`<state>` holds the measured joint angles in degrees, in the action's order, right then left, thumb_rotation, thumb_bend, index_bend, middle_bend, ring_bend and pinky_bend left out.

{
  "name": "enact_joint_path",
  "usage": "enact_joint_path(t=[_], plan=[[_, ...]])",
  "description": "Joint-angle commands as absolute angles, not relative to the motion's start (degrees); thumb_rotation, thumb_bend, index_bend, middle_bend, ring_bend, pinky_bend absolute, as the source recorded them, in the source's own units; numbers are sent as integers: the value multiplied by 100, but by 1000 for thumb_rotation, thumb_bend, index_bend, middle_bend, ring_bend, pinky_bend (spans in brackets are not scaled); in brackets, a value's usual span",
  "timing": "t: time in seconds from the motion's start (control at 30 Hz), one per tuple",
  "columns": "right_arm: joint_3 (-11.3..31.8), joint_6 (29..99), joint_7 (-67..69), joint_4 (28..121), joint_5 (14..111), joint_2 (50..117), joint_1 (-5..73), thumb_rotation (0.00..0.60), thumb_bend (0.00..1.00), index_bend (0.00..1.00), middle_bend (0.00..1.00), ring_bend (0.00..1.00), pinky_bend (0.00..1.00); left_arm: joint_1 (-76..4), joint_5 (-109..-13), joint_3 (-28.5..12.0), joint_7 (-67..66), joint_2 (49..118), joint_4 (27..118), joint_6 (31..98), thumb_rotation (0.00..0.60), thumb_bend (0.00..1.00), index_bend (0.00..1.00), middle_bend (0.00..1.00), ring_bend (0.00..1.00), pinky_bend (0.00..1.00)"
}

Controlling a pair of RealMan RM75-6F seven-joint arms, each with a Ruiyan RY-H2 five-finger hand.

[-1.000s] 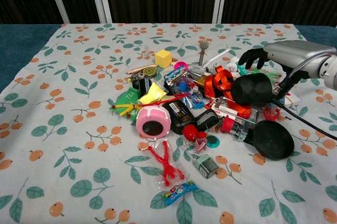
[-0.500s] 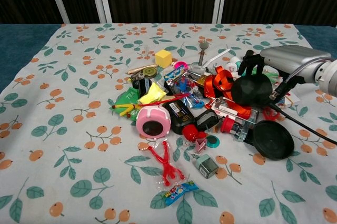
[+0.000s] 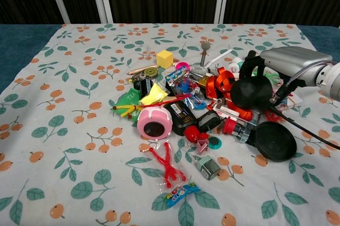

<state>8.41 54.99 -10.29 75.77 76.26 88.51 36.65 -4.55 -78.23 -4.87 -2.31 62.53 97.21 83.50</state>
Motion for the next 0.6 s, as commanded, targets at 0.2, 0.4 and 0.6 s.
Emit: enact_joint_path(t=[0.2,0.4,0.6], plan=[[1055,5543,72,8027,7564,8493,3565,600,386,421,390,355,190,-455,-7814,-494,-220,6234,9744,8347,600,548,74,0,32,25],[1201,5589,1265,8399,7687,8014,3447,600,386,422,391,355,190,-445,-7814,-480,-217,6234,9754,8344,600,549,74,0,32,25],[1456,5454,3387,9086,7800,7309,3305,600,378,421,399,357,190,-431,-7810,-476,-218,6235,9768,8357,600,549,74,0,32,25]])
